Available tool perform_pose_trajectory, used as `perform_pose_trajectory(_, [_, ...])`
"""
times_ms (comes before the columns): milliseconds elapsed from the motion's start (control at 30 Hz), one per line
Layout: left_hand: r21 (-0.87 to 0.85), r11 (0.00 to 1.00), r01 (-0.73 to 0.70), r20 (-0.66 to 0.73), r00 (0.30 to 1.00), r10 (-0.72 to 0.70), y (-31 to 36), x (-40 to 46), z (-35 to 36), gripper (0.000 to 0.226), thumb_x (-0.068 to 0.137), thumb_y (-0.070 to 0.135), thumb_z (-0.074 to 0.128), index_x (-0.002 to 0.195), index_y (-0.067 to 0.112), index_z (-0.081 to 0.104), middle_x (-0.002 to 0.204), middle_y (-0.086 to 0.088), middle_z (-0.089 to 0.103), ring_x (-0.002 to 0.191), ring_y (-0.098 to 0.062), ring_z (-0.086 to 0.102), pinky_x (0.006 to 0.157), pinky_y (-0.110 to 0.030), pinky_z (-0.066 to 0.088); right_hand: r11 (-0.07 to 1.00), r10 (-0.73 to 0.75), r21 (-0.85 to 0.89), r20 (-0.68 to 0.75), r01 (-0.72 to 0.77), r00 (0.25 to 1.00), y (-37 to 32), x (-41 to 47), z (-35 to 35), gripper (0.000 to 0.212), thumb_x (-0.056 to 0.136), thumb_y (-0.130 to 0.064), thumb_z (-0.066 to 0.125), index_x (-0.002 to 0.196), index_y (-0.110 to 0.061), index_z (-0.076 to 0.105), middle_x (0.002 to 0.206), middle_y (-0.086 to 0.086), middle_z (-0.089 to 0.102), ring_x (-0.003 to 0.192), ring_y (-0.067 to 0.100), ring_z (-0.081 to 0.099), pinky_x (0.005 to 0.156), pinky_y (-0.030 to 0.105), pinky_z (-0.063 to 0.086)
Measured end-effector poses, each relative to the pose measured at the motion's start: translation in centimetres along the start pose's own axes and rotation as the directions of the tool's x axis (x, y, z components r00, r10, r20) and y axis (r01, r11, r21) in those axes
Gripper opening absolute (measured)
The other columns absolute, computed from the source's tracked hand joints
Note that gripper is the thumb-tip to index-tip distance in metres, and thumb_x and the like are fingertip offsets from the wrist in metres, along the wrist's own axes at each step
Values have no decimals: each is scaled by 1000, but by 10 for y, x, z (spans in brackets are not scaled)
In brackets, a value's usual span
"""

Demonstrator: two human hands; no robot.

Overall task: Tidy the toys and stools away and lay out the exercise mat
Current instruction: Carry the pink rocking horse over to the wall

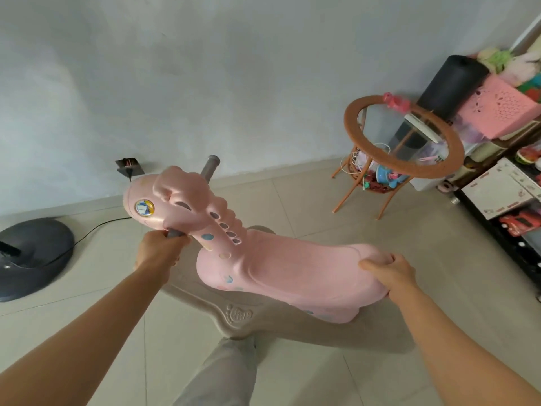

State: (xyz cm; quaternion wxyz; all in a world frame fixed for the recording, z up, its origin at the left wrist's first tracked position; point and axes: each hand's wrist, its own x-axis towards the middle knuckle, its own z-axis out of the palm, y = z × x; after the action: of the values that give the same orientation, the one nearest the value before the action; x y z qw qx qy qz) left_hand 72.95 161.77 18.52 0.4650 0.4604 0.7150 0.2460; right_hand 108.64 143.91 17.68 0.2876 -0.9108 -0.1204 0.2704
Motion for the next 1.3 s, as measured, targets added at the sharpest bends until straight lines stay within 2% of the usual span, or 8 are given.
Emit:
perform_pose_trajectory(200, [45, 999, 12, -24, 1000, -11, 67, 83, 40, 19, 71, 13, 67, 59, 8, 54, 52, -10, 48, 53, -24, 45, 64, -34, 38, 1000, 26, 3, 13, -26, 1000, -76, 82, 22, 74, 64, -24, 81, 128, -4, 49, 130, 19, 53, 113, 36, 54, 95, 45, 47])
perform_pose_trajectory(400, [60, 998, 20, -64, 998, -16, 109, 124, 68, 15, 70, 15, 66, 61, 7, 57, 52, -10, 50, 54, -26, 46, 64, -36, 40, 1000, 26, 13, 76, -27, 997, -124, 144, 32, 69, 68, -21, 79, 127, -4, 48, 130, 19, 52, 112, 37, 54, 93, 43, 47])
perform_pose_trajectory(633, [3, 984, 177, -240, 956, -171, 142, 180, 140, 21, 53, 26, 66, 61, 9, 57, 52, -11, 47, 49, -25, 41, 63, -38, 37, 996, -63, -50, 251, 78, 966, -204, 287, 67, 71, 67, -23, 79, 128, -6, 48, 130, 16, 52, 114, 34, 53, 94, 41, 45])
perform_pose_trajectory(767, [-26, 975, 222, -345, 913, -217, 162, 200, 186, 21, 70, 14, 69, 59, 8, 52, 53, -12, 44, 50, -26, 40, 60, -34, 37, 989, -70, -99, 357, 112, 931, -240, 362, 86, 74, 66, -25, 79, 130, -10, 45, 129, 13, 54, 114, 34, 53, 97, 43, 45])
perform_pose_trajectory(867, [-24, 967, 254, -396, 886, -242, 170, 220, 215, 25, 74, 12, 68, 57, 8, 50, 53, -12, 42, 45, -24, 37, 53, -29, 31, 981, -74, -136, 395, 138, 916, -260, 407, 101, 71, 67, -25, 77, 129, -12, 45, 128, 12, 55, 111, 33, 54, 93, 40, 46])
perform_pose_trajectory(1067, [-70, 941, 332, -428, 842, -328, 154, 264, 262, 21, 73, 17, 65, 59, 12, 51, 53, -10, 44, 49, -24, 39, 54, -29, 31, 950, -88, -236, 433, 207, 897, -281, 480, 143, 75, 66, -29, 78, 132, -15, 44, 132, 12, 51, 115, 32, 52, 92, 37, 44])
perform_pose_trajectory(1167, [-84, 933, 351, -430, 831, -351, 142, 289, 284, 21, 73, 19, 65, 60, 13, 51, 54, -9, 45, 53, -26, 41, 54, -27, 31, 943, -88, -258, 413, 209, 907, -282, 507, 168, 76, 63, -29, 79, 130, -12, 47, 131, 15, 52, 116, 32, 52, 96, 39, 45])
perform_pose_trajectory(1300, [-80, 936, 344, -423, 838, -344, 133, 324, 305, 21, 75, 17, 65, 61, 12, 51, 54, -10, 45, 49, -23, 40, 52, -26, 30, 951, -83, -244, 394, 191, 915, -283, 538, 200, 76, 58, -29, 81, 126, -14, 51, 127, 15, 54, 112, 32, 54, 96, 43, 46])
